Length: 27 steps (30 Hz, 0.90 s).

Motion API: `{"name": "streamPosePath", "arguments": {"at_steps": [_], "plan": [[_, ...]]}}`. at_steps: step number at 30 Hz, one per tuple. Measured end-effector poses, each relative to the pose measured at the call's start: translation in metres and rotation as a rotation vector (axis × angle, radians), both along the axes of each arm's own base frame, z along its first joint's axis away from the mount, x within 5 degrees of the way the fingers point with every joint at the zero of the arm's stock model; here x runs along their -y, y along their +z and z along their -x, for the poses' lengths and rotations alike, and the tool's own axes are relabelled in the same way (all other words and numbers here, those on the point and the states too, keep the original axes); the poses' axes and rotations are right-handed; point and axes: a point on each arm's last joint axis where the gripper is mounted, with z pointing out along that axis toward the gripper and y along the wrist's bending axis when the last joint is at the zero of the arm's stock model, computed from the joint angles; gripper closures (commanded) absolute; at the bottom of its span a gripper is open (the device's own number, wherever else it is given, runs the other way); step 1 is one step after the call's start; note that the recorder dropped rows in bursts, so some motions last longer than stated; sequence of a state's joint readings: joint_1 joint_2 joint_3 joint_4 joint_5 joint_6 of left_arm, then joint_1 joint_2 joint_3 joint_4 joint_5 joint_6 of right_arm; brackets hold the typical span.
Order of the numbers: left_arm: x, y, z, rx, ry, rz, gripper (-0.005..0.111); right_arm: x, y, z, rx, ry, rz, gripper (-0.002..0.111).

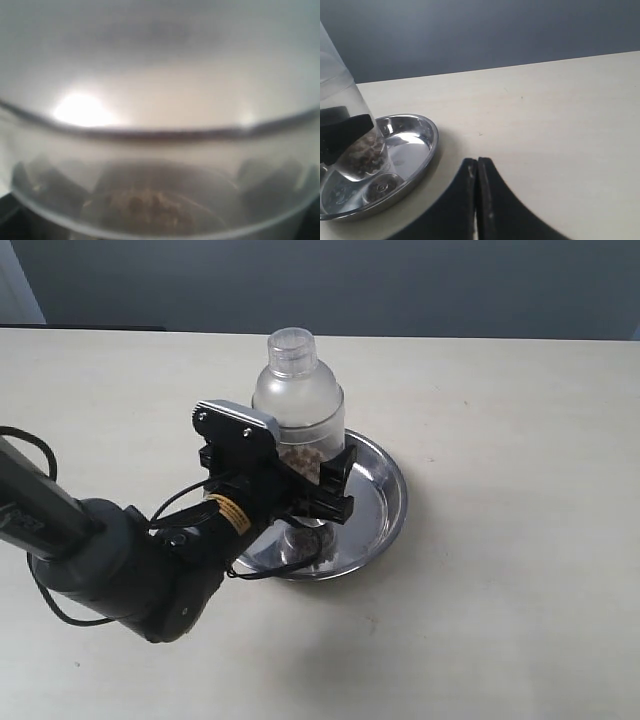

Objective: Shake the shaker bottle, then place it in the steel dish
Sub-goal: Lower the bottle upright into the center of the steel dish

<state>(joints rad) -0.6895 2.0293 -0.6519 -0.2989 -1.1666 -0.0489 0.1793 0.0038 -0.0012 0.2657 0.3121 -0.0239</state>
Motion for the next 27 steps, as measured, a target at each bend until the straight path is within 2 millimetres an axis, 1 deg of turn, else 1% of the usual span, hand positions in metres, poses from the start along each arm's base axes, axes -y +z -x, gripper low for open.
{"name": "streamPosePath", "arguments": {"at_steps": [8,15,20,23,25,27], "plan": [[0.0,0.001,-0.001,0.013,-0.006,-0.022,0.107,0.0,0.0,0.0,0.0,0.0,0.0,0.109],[-0.009,0.001,-0.007,0.012,0.021,-0.015,0.105,0.0,0.0,0.0,0.0,0.0,0.0,0.109],[-0.009,0.0,-0.007,0.009,0.02,-0.01,0.089,0.0,0.0,0.0,0.0,0.0,0.0,0.109],[-0.008,-0.006,-0.008,-0.007,0.021,-0.001,0.08,0.0,0.0,0.0,0.0,0.0,0.0,0.109],[-0.008,-0.013,-0.007,-0.027,0.021,-0.002,0.077,0.0,0.0,0.0,0.0,0.0,0.0,0.109],[-0.009,-0.017,-0.007,-0.044,0.022,-0.008,0.077,0.0,0.0,0.0,0.0,0.0,0.0,0.109]]}}
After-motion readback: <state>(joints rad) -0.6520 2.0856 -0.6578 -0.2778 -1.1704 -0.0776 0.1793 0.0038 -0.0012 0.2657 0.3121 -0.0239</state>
